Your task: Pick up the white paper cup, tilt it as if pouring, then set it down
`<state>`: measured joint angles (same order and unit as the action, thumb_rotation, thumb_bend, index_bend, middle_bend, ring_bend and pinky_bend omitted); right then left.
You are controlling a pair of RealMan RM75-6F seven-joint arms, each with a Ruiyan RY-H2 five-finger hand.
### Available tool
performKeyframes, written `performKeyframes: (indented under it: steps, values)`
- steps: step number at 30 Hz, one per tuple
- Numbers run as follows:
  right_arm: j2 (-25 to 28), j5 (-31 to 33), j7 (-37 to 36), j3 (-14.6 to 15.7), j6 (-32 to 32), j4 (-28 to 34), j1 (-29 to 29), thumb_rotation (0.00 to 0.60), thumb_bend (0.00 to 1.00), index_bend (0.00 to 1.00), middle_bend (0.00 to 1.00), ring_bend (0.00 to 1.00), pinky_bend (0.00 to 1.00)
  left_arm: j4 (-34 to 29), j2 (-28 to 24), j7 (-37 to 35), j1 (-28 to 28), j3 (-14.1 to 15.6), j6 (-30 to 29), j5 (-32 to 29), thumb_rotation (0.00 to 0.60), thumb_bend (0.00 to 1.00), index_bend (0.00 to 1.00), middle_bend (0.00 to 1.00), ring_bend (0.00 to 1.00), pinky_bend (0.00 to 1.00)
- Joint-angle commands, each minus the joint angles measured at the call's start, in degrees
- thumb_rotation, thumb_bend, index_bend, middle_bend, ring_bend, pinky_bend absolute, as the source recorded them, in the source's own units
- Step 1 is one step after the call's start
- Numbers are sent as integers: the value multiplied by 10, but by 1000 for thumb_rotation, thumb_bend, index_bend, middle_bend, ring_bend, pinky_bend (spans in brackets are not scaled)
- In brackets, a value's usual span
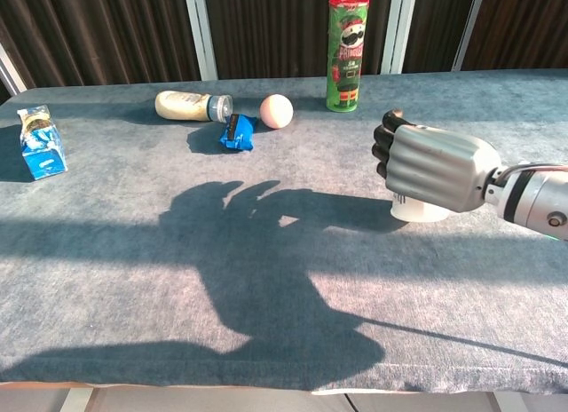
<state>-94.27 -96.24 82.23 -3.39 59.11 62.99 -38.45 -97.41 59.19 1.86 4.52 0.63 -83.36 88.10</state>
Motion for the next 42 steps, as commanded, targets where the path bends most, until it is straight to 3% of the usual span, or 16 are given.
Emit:
performKeyframes:
  steps: [1,12,20,26,31,38,42]
  values:
    - [2,11,-3,-2,-2,8,5,600,290,444,305,236,377,0,0,0,0,0,0,0,600,460,262,141,115,334]
    - [32,55,-53,-12,2,80,21,600,248,276,189,195,363,0,0,0,0,0,0,-1,600,459,262,141,115,334]
    - [158,147,-158,-37,23,321,69,600,244,230,180,168,332,1,0,-1,0,-1,-1,-1,600,459,263,141,115,334]
    - [261,145,-312,-43,70,427,108,600,224,121,175,123,273,0,1,6,1,0,2,-2,600,459,263,141,115,334]
    - [304,123,-444,-31,121,425,149,600,229,111,174,114,249,-2,2,11,0,-1,1,-4,600,459,262,141,115,333]
    - [284,87,-661,-21,215,355,205,600,317,117,175,112,189,-1,5,16,-1,-3,-1,-8,600,461,262,141,115,334]
    - [281,103,-668,-18,227,333,224,600,340,126,175,112,187,-1,7,19,1,-4,2,-9,600,461,262,141,115,333]
